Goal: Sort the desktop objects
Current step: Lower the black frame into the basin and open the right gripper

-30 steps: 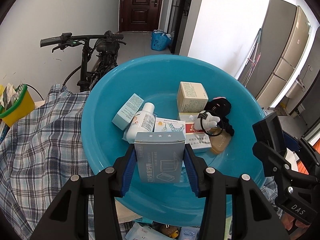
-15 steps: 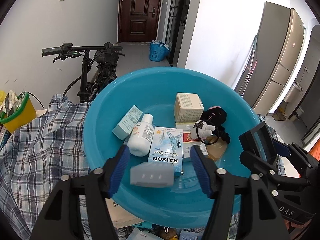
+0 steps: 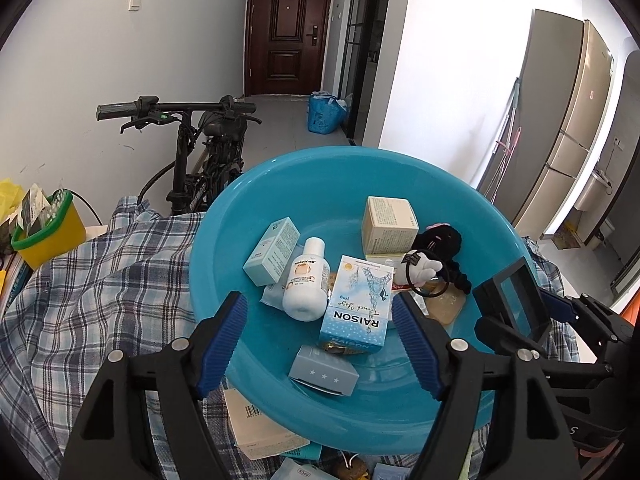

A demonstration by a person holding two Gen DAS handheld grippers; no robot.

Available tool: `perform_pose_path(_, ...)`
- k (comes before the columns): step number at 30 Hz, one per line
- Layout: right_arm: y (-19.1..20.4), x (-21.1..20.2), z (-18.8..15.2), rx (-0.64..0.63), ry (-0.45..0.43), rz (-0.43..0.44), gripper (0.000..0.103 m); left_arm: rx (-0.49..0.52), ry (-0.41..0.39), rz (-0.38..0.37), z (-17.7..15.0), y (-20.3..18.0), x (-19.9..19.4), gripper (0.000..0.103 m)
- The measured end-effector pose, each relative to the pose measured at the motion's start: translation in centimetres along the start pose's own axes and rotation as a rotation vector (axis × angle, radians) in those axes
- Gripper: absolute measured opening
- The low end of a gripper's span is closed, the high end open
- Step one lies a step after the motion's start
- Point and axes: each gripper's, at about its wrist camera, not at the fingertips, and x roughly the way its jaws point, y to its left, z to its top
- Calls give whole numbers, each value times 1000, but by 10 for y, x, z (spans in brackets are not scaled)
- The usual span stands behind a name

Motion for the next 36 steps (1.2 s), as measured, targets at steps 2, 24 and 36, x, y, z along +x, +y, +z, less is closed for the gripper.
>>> perform_pose_path(2,0,1,-1,-1,2,-3,69,5,-8,1,-1,-1,-1,77)
perform_pose_path(24,6,3,-10,-31,12,-26,79,55,-17,0,-10,-8,-2,77)
perform_pose_path(36,4,-19,-11,-38,-68,-56,79,81,-154,-1,-14,-14,-37,77)
